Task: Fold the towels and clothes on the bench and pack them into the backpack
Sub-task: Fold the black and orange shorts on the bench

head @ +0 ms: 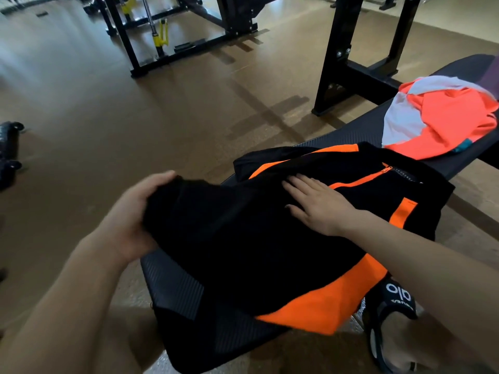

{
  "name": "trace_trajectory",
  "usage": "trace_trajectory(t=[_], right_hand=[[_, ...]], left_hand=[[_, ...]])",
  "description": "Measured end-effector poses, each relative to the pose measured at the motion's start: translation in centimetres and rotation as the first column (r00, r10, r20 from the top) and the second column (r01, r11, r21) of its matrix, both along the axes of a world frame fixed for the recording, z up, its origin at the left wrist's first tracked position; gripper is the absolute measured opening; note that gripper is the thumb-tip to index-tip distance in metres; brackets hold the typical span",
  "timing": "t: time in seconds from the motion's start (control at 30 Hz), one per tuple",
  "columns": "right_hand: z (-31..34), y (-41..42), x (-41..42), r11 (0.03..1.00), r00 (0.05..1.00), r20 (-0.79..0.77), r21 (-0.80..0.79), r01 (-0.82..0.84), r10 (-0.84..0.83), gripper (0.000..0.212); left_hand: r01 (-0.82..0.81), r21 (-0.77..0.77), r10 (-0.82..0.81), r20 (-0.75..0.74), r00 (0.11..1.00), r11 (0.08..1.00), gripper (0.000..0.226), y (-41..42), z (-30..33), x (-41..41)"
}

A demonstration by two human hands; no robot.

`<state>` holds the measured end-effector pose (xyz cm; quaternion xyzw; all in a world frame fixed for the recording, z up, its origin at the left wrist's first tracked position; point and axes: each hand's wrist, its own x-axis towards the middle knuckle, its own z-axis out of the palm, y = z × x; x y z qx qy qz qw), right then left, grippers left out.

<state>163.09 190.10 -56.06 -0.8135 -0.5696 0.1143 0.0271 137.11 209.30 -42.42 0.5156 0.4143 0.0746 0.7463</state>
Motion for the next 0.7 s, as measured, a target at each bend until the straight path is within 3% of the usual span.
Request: trace_trajectory(t=[0.07, 0.1, 0.13, 0.17, 0.2, 0.23, 0.3, 0.37, 0.43, 0.5, 0.57, 0.6, 0.67, 0.7], right_hand=[[0.0, 0.6, 0.1, 0.999, 0.999, 0.017, 0.004, 0.04, -0.04, 0.066], [-0.1, 0.9, 0.0, 0.998, 0.998, 0.026, 0.01, 0.062, -0.063, 0.065], [-0.1, 1.1, -0.2, 0.996, 0.996, 0.031, 0.026, 0.087, -0.088, 0.062], [-0.1, 1.3, -0.6, 0.993, 0.994, 0.038, 0.062, 0.104, -0.107, 0.059], [0.0, 1.4, -1.3, 0.987, 0.992, 0.042, 0.115, 0.11, -0.115, 0.055], [0.4, 1.5, -2.2, 0.979, 0.993, 0.036, 0.179, 0.102, -0.11, 0.05], [1.5, 1.5, -4.6, 0.95, 0.997, -0.017, 0.303, 0.076, -0.075, 0.042], [2.8, 1.0, -7.5, 0.925, 0.998, -0.064, 0.376, 0.044, -0.021, 0.041], [3.3, -0.1, -10.3, 0.932, 0.997, -0.051, 0.36, -0.031, 0.053, 0.05], [3.0, -1.5, -12.5, 0.955, 0.993, -0.026, 0.277, -0.107, 0.119, 0.06], [2.0, -2.5, -13.7, 0.959, 0.984, 0.01, 0.225, -0.173, 0.175, 0.052], [1.5, -2.7, -13.9, 0.952, 0.98, 0.035, 0.232, -0.199, 0.196, 0.041], [1.1, -2.8, -13.5, 0.942, 0.978, 0.068, 0.262, -0.21, 0.199, 0.023], [1.1, -2.7, -12.9, 0.942, 0.98, 0.077, 0.271, -0.199, 0.185, 0.02]], left_hand=[[-0.13, 0.133, 0.136, -0.032, 0.99, 0.982, 0.031, 2.4, -0.3, -1.7], [-0.111, 0.328, 0.176, -0.177, 0.968, 0.938, 0.029, 3.6, -1.1, -2.5], [-0.002, 0.52, 0.233, -0.379, 0.896, 0.854, 0.03, 4.8, -2.4, -3.2], [0.172, 0.611, 0.27, -0.561, 0.782, 0.772, 0.038, 5.7, -3.6, -3.9], [0.308, 0.632, 0.293, -0.664, 0.688, 0.711, 0.051, 6.0, -4.6, -4.3], [0.361, 0.589, 0.244, -0.707, 0.663, 0.723, 0.062, 5.8, -5.2, -4.5], [0.335, 0.487, 0.065, -0.637, 0.768, 0.806, 0.074, 4.9, -6.3, -4.4], [0.389, 0.43, -0.091, -0.567, 0.818, 0.814, 0.079, 3.6, -6.8, -3.8], [0.537, 0.506, -0.15, -0.618, 0.772, 0.675, 0.07, 3.1, -7.9, -3.9], [0.642, 0.605, -0.085, -0.693, 0.716, 0.471, 0.035, 3.1, -8.9, -4.1], [0.713, 0.617, -0.069, -0.738, 0.671, 0.335, 0.007, 2.2, -9.0, -4.4], [0.738, 0.597, -0.093, -0.755, 0.65, 0.313, 0.008, 1.7, -9.0, -4.5], [0.785, 0.5, -0.217, -0.774, 0.594, 0.366, 0.015, 1.0, -8.7, -4.6], [0.767, 0.44, -0.309, -0.732, 0.608, 0.468, 0.021, 0.6, -8.1, -4.8]])
